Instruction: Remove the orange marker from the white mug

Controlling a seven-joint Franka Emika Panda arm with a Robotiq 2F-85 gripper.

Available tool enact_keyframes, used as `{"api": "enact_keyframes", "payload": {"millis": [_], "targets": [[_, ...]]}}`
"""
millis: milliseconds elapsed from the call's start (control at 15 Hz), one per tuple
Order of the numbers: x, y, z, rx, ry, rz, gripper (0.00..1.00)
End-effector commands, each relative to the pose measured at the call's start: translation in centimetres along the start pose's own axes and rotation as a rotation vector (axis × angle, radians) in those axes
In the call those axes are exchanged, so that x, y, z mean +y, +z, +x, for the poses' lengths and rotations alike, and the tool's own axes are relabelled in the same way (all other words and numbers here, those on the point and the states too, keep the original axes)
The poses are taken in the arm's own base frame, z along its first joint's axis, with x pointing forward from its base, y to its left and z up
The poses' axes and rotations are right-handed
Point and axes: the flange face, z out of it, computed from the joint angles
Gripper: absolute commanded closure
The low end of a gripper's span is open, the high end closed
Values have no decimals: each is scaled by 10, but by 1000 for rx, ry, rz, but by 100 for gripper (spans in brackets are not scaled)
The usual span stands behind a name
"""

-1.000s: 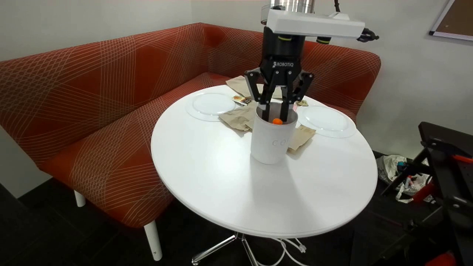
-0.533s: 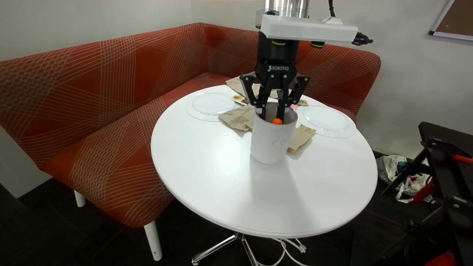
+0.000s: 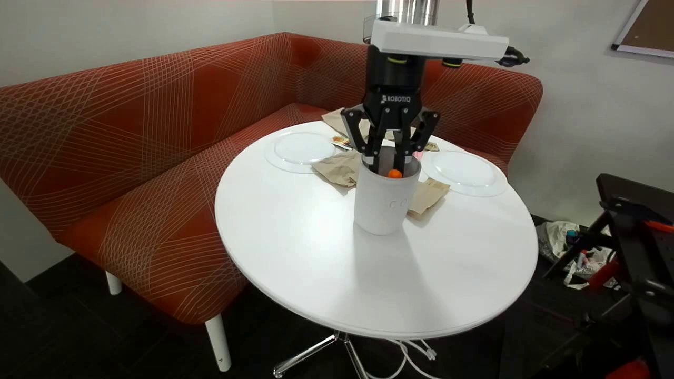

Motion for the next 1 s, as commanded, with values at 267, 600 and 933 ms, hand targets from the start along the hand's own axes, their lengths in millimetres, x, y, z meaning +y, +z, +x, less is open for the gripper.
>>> {"api": "enact_keyframes", "payload": {"millis": [267, 600, 933], "targets": [[-1, -3, 3, -57, 5, 17, 97], [8, -24, -12, -36, 13, 11, 95], [15, -61, -38, -11, -5, 26, 95]]}}
